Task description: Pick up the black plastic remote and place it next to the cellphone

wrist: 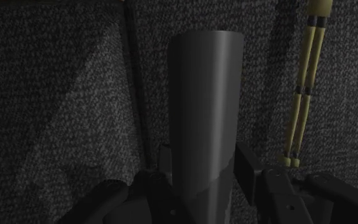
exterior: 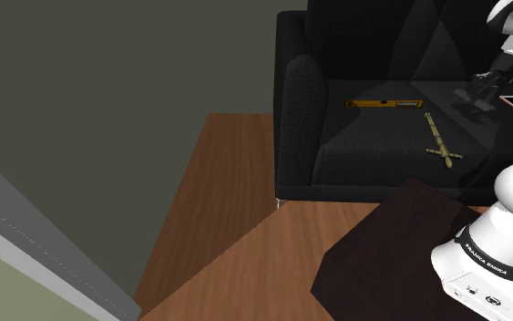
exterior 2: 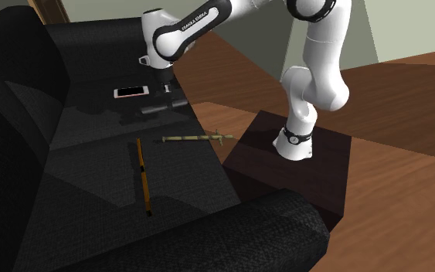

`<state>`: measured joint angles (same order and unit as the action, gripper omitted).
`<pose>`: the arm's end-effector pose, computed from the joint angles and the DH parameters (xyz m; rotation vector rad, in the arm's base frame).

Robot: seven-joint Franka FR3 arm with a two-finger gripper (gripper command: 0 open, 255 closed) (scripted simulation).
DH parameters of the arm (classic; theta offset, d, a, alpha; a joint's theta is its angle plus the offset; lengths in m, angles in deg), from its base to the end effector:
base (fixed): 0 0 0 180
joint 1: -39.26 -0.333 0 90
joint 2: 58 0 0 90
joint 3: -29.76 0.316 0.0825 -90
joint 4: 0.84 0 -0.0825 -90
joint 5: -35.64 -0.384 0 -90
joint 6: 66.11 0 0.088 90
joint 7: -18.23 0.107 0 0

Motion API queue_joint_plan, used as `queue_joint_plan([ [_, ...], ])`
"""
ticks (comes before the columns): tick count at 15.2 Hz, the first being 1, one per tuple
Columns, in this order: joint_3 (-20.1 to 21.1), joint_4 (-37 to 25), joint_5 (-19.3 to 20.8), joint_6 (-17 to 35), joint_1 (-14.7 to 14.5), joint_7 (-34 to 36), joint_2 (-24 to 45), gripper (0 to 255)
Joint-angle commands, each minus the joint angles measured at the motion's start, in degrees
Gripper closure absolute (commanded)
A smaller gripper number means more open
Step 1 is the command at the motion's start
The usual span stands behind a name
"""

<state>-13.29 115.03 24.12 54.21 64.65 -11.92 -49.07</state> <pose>0.2277 -0.5238 0.3906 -2.8507 1.1528 -0.0452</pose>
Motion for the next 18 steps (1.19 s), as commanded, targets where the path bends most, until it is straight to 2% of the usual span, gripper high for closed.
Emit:
queue_joint_plan([
  [1, -0.63, -2.69, -1.87, -1.23, 2.23, -3.58, 2.55, 255],
  [5, -1.05, -9.46, -6.07, -4.31, 7.85, -10.35, 8.69, 255],
  [10, -0.21, -19.81, -10.77, -9.02, 16.34, -17.28, 16.86, 255],
  [14, 1.06, -30.0, -14.01, -13.53, 23.92, -21.38, 23.83, 255],
  [18, 2.79, -42.84, -16.83, -18.98, 32.36, -23.99, 31.57, 255],
])
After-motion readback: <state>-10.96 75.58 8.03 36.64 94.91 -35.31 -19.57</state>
